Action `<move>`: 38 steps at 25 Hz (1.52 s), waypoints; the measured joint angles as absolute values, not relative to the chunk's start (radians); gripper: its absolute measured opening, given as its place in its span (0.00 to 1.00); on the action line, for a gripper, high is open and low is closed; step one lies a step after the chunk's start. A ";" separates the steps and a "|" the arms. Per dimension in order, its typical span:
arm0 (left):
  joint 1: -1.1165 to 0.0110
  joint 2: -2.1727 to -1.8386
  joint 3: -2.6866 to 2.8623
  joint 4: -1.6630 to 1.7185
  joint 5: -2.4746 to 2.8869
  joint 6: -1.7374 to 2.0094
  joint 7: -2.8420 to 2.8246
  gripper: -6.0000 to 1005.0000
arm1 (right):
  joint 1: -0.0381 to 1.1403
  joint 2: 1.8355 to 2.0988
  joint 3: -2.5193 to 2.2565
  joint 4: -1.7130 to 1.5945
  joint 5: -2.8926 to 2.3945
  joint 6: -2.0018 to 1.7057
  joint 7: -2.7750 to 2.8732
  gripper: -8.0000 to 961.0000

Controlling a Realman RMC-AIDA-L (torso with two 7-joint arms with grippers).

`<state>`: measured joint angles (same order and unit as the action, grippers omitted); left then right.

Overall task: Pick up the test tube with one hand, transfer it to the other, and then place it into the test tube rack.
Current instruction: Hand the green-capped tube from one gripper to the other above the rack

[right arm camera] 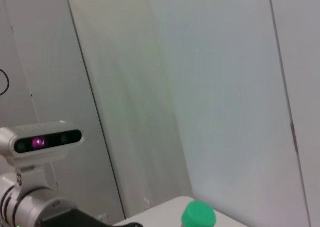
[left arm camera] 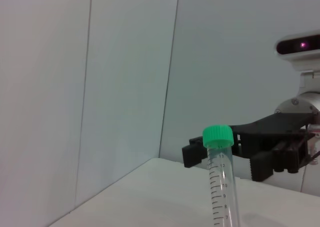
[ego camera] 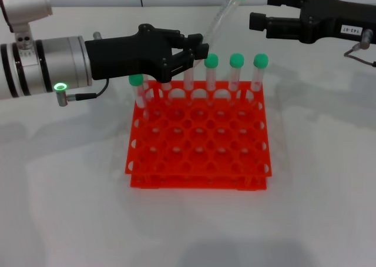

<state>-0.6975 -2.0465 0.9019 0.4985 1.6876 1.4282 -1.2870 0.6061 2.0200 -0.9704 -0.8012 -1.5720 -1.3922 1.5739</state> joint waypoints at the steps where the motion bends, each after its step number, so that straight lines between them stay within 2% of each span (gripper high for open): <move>1: -0.697 -2.047 0.902 0.498 1.688 1.428 -1.287 0.19 | 0.606 2.020 -0.974 -0.801 -1.568 -1.391 1.574 0.85; 19: -0.695 -2.049 0.902 0.498 1.686 1.429 -1.287 0.19 | 0.607 2.019 -0.985 -0.802 -1.566 -1.401 1.586 0.85; 38: -0.695 -2.049 0.899 0.498 1.684 1.430 -1.276 0.19 | 0.657 2.019 -0.998 -0.801 -1.541 -1.392 1.604 0.85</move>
<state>-0.6949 -2.0495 0.8987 0.4985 1.6840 1.4297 -1.2761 0.6574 2.0190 -0.9981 -0.8007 -1.5414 -1.3915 1.6039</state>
